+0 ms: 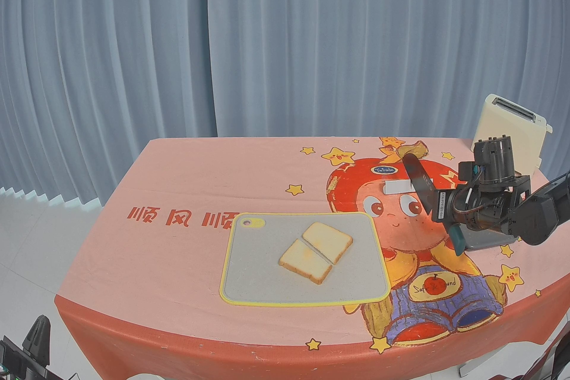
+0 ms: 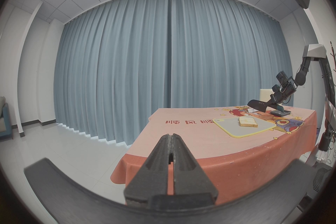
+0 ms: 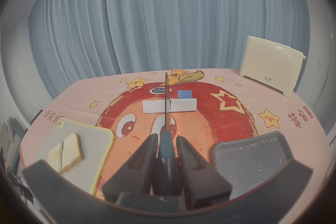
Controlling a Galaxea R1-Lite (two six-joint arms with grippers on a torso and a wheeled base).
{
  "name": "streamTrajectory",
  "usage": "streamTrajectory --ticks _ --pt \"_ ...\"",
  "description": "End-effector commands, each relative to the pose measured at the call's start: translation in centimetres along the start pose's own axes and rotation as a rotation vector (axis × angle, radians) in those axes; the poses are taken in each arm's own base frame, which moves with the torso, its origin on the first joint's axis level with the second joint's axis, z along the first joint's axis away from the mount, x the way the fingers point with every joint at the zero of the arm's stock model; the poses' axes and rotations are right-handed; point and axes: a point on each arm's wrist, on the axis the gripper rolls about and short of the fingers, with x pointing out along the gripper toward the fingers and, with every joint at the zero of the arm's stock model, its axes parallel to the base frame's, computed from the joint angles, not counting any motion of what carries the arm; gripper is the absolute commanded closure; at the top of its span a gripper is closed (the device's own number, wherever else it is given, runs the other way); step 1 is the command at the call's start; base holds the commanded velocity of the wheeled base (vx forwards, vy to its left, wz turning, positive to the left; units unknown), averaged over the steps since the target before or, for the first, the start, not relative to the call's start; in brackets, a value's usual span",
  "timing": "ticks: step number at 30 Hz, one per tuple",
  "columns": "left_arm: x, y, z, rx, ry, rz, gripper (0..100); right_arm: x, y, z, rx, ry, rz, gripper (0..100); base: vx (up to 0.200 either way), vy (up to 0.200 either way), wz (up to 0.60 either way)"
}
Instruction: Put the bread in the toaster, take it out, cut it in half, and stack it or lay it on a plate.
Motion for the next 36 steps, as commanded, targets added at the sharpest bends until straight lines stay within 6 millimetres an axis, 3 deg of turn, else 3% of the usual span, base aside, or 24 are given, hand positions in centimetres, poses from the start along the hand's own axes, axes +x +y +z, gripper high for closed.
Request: streamTrajectory --ticks 1,36 --pt "0.05 0.00 -0.51 -0.001 0.007 0.002 100 0.29 0.00 -0.18 -0.002 0.009 -0.002 100 0.000 0.000 0.00" --pt "0.05 0.00 -0.51 -0.001 0.007 0.000 100 0.76 0.14 -0.58 -0.006 0.028 -0.007 100 0.000 0.000 0.00"
